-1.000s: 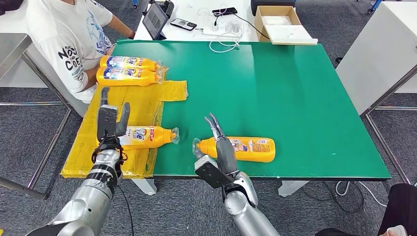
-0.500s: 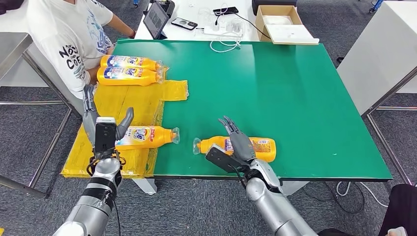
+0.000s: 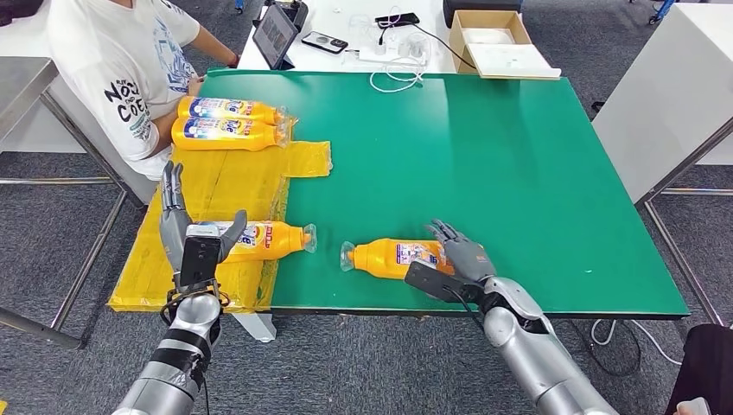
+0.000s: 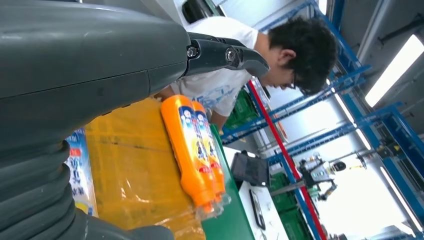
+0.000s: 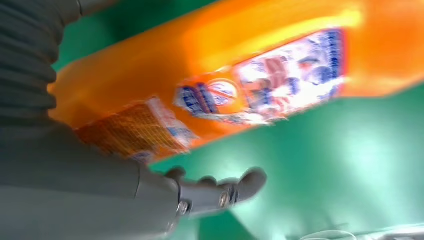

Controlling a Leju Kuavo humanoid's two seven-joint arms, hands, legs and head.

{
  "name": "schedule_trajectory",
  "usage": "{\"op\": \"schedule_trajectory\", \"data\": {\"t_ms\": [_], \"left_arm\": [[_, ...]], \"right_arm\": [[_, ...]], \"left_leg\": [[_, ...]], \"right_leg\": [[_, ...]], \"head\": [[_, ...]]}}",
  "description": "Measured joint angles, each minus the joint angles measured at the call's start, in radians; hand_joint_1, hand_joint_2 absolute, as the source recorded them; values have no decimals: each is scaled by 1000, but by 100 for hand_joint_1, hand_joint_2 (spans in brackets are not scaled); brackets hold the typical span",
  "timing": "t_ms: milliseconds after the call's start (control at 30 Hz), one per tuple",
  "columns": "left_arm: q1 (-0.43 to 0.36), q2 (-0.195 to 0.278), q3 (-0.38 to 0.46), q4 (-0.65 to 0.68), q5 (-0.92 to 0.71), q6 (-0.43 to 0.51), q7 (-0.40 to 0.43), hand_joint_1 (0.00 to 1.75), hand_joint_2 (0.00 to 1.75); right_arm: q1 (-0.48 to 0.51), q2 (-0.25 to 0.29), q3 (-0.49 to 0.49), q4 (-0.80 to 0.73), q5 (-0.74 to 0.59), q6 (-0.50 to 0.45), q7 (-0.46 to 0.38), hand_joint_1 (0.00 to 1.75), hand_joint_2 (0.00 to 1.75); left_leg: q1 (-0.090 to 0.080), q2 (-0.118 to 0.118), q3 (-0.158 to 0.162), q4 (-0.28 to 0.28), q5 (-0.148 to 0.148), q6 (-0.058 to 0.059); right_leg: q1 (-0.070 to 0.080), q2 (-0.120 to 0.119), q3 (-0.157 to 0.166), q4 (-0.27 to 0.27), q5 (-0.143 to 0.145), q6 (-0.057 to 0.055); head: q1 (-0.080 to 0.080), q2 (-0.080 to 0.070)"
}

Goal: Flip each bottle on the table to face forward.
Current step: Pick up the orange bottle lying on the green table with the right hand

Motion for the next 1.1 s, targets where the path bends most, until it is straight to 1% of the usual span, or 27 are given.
{"op": "schedule_trajectory", "data": {"t_ms": [100,300,467,567,600,633,667,767,800,967,1033,1100], "left_arm": [[-1,-1,-15,5,5,-1,0,0,175],[-4,-1,-29,19,18,-7,0,0,175],[-12,-5,-37,32,19,-13,0,0,175],[-17,-12,-41,42,20,-18,0,0,175],[-20,-15,-43,46,20,-19,0,0,175],[-22,-18,-46,50,20,-21,0,0,175],[-25,-21,-49,54,20,-22,0,0,175],[-32,-27,-58,66,20,-22,0,0,175],[-34,-28,-60,70,21,-22,0,0,175],[-41,-34,-70,89,28,-13,0,0,175],[-44,-35,-74,96,29,-12,0,0,175],[-47,-35,-77,104,30,-12,0,0,175]], "right_arm": [[-4,-42,7,-15,-18,43,11,0,175],[1,-113,16,-31,-43,82,44,0,175],[1,-139,22,-32,-53,92,69,0,175],[-4,-141,27,-20,-59,93,82,0,175],[-9,-138,29,-9,-62,91,84,4,175],[-14,-135,31,3,-65,89,85,12,175],[-19,-131,33,17,-67,86,85,30,175],[-29,-114,36,55,-72,63,75,124,175],[-32,-105,36,70,-74,45,66,144,175],[-35,-47,36,130,-84,-55,31,167,175],[-35,-26,35,144,-87,-80,22,170,175],[-33,-6,33,155,-90,-101,12,169,175]], "left_leg": [[0,0,1,0,0,0],[0,0,0,0,0,0],[0,1,0,0,0,0],[0,1,0,0,0,0],[0,1,0,0,0,0],[0,1,0,0,0,0],[0,1,0,0,0,0],[0,1,0,0,0,0],[0,1,0,0,0,0],[0,3,1,0,0,0],[0,5,1,0,0,0],[0,5,1,0,0,0]], "right_leg": [[0,0,1,0,0,0],[0,0,0,0,0,0],[0,0,0,0,0,0],[0,0,0,0,0,0],[0,0,0,0,0,0],[0,0,0,0,0,0],[0,0,0,0,0,0],[0,1,0,0,0,0],[0,1,0,0,0,0],[1,1,0,0,0,0],[1,2,0,0,0,0],[1,2,0,0,0,0]], "head": [[0,0],[0,0],[0,0],[0,0],[0,0],[0,0],[0,0],[0,0],[0,0],[0,0],[0,0],[0,0]]}}
